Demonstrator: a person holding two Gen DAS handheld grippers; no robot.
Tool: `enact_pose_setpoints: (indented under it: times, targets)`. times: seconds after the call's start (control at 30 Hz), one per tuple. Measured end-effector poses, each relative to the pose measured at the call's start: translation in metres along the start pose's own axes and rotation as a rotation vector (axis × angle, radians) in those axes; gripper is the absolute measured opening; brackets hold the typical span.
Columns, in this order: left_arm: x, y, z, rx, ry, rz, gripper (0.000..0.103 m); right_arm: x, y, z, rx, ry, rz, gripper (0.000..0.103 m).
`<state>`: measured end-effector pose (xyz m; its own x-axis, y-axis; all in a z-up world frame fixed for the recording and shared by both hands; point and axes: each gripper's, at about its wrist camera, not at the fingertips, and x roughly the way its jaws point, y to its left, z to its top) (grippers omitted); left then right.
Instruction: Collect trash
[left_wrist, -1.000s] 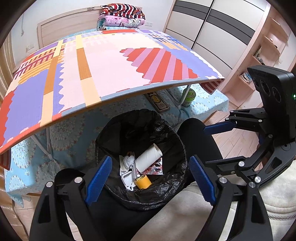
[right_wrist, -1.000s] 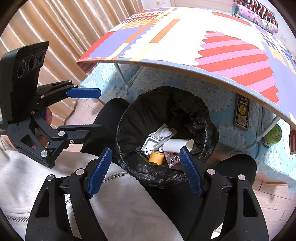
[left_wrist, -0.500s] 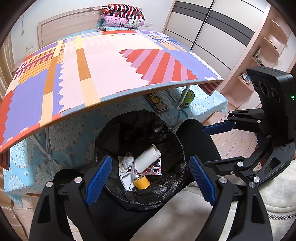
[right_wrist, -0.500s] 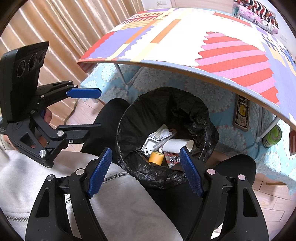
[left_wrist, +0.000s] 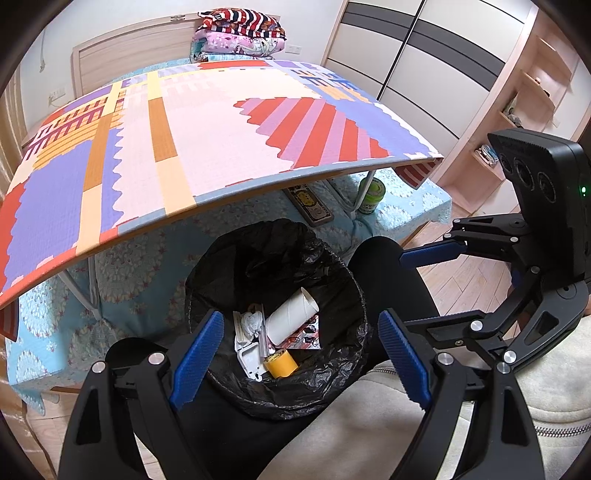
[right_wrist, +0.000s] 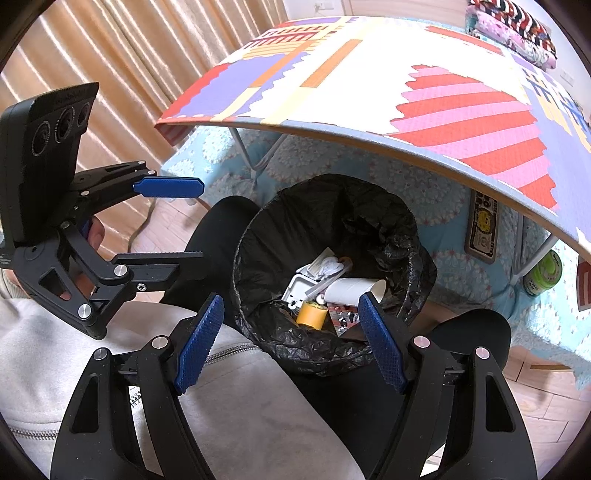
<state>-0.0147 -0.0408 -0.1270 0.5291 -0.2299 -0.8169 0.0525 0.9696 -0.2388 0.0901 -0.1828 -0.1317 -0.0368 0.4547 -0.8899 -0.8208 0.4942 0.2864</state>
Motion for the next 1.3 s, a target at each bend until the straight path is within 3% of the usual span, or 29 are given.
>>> enact_pose_setpoints:
  times: [1.3]
  targets:
    - [-0.0022,-0.0012,0.0021,0.005,-0.004,0.006,0.083,-0.0009,0.0026,0.0009,-0.011,-0.01,-0.007,0.075]
